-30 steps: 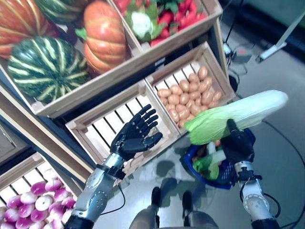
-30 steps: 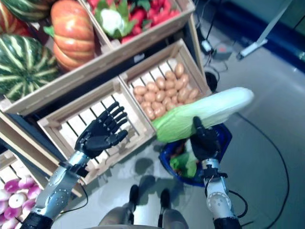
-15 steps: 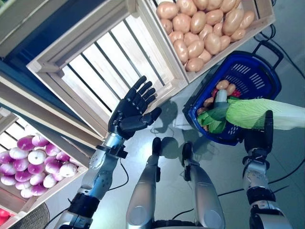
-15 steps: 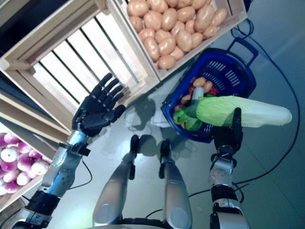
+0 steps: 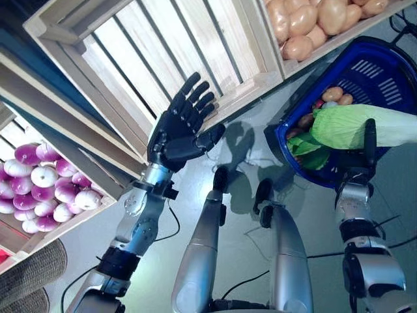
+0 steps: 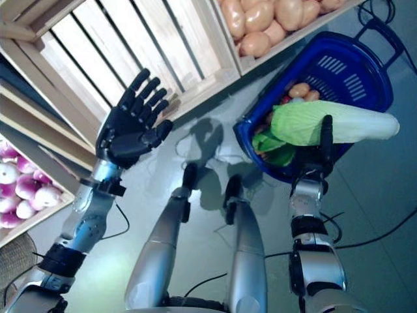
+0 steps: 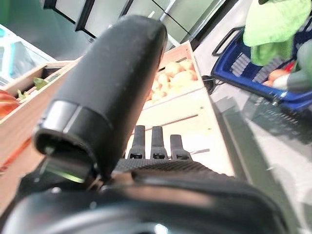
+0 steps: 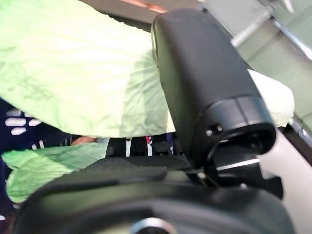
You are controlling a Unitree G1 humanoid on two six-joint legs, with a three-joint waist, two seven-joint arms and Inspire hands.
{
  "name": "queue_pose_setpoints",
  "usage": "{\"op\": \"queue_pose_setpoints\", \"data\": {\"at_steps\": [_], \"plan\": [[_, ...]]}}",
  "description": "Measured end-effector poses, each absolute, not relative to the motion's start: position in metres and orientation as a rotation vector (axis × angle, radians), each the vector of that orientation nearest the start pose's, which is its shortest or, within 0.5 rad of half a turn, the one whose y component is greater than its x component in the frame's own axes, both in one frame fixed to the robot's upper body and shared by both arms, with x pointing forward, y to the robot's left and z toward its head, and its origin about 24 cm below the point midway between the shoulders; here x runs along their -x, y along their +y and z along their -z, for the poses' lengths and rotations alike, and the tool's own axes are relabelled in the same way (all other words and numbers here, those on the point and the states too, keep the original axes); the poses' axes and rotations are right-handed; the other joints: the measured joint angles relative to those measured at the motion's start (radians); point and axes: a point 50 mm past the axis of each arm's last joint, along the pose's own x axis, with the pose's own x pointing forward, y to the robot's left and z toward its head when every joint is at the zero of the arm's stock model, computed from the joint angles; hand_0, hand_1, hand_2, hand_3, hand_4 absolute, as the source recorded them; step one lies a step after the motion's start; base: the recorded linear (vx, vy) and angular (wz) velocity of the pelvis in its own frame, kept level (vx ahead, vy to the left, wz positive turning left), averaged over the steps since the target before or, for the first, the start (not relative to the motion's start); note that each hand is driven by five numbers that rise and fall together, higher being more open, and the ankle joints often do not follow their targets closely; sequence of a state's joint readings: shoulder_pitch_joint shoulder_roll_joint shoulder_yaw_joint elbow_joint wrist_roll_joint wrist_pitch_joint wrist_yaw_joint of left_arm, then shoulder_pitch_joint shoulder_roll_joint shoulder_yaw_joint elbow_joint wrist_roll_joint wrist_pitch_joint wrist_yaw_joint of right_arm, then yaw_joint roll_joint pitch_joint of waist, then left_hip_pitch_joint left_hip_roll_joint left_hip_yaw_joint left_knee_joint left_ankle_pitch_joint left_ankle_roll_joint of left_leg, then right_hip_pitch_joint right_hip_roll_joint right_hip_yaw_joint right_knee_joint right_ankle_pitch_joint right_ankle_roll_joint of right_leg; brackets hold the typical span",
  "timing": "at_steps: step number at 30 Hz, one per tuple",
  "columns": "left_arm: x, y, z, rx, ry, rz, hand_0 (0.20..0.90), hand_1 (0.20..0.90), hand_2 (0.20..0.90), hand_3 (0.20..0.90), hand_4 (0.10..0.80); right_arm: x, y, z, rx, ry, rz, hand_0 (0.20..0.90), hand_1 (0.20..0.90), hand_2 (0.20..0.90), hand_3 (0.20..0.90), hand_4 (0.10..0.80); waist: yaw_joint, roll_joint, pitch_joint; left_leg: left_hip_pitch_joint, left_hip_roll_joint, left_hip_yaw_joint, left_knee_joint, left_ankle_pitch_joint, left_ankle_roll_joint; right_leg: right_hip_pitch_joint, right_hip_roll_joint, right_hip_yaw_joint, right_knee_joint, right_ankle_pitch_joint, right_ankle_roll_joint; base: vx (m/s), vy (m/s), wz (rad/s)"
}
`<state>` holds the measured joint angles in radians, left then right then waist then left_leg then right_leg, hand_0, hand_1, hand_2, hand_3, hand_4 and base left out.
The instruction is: Put vegetables into the basket
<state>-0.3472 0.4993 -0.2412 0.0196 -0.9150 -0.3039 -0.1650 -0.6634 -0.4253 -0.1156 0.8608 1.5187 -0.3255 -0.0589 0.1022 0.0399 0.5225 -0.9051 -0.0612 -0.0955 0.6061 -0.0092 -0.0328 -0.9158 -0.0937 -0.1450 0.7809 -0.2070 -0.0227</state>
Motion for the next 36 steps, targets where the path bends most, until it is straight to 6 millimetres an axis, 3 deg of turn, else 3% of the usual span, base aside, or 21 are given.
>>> {"op": "queue_pose_setpoints", "data": {"at_steps": [5, 9, 10, 11, 12, 27, 31, 36], "plan": [[-0.299, 0.173, -0.161, 0.350, -0.475, 0.413, 0.900, 0.900, 0.900, 0.900, 0.800, -0.359, -0.292, -0.104, -0.959, -0.163, 0.492, 0.300, 0.300, 0.300, 0.300, 0.400, 0.007, 0.000, 0.000, -0.077, -0.005, -0.006, 0.089, -0.028, -0.008, -0.067, -0.005, -0.003, 0.072, -0.019, -0.004, 0.047, -0.040, 0.03], [-0.299, 0.175, -0.162, 0.352, -0.478, 0.417, 0.900, 0.900, 0.900, 0.900, 0.800, -0.355, -0.298, -0.085, -0.906, 0.006, 0.613, 0.300, 0.300, 0.300, 0.300, 0.400, 0.028, 0.000, 0.000, -0.092, -0.010, -0.008, 0.137, -0.048, -0.009, -0.078, -0.010, -0.002, 0.113, -0.036, -0.005, 0.056, -0.029, 0.02], [-0.298, 0.176, -0.163, 0.349, -0.484, 0.414, 0.900, 0.900, 0.900, 0.900, 0.800, -0.353, -0.300, -0.082, -0.905, 0.035, 0.640, 0.488, 0.488, 0.488, 0.488, 0.525, 0.028, 0.000, 0.000, -0.096, -0.011, -0.008, 0.148, -0.053, -0.008, -0.079, -0.011, -0.003, 0.122, -0.041, -0.004, 0.060, -0.057, 0.02], [-0.299, 0.177, -0.164, 0.348, -0.489, 0.412, 0.900, 0.900, 0.900, 0.900, 0.800, -0.353, -0.301, -0.080, -0.903, 0.056, 0.656, 0.834, 0.834, 0.834, 0.834, 0.756, 0.028, 0.000, 0.000, -0.099, -0.011, -0.008, 0.156, -0.057, -0.008, -0.080, -0.012, -0.003, 0.128, -0.044, -0.005, 0.061, -0.078, 0.02], [-0.298, 0.179, -0.169, 0.329, -0.511, 0.409, 0.900, 0.900, 0.900, 0.900, 0.800, -0.350, -0.305, -0.075, -0.896, 0.110, 0.705, 0.900, 0.900, 0.900, 0.900, 0.800, 0.029, 0.000, 0.000, -0.114, -0.013, -0.010, 0.184, -0.067, -0.009, -0.091, -0.012, -0.004, 0.150, -0.052, -0.005, 0.046, -0.059, 0.00], [-0.296, 0.180, -0.175, 0.242, -0.521, 0.417, 0.900, 0.900, 0.900, 0.900, 0.800, -0.346, -0.310, -0.071, -0.900, 0.246, 0.886, 0.900, 0.900, 0.900, 0.900, 0.800, 0.029, 0.000, 0.000, -0.121, -0.020, -0.020, 0.225, -0.073, -0.009, -0.089, -0.010, -0.005, 0.179, -0.057, -0.006, 0.005, -0.008, 0.01], [-0.295, 0.180, -0.170, 0.243, -0.501, 0.419, 0.900, 0.900, 0.900, 0.900, 0.800, -0.340, -0.311, -0.061, -0.893, 0.276, 0.903, 0.900, 0.900, 0.900, 0.900, 0.800, 0.029, 0.000, 0.000, -0.054, -0.017, -0.022, 0.194, -0.073, -0.008, -0.021, -0.003, -0.002, 0.140, -0.049, 0.003, -0.013, 0.018, -0.03], [-0.293, 0.180, -0.165, 0.246, -0.488, 0.438, 0.900, 0.900, 0.900, 0.900, 0.800, -0.328, -0.305, -0.039, -0.905, 0.272, 0.942, 0.900, 0.900, 0.900, 0.900, 0.800, 0.025, -0.003, 0.000, 0.125, -0.008, -0.025, 0.028, -0.040, 0.004, 0.148, 0.019, 0.013, -0.028, -0.002, 0.018, -0.025, 0.055, -0.09]]}}
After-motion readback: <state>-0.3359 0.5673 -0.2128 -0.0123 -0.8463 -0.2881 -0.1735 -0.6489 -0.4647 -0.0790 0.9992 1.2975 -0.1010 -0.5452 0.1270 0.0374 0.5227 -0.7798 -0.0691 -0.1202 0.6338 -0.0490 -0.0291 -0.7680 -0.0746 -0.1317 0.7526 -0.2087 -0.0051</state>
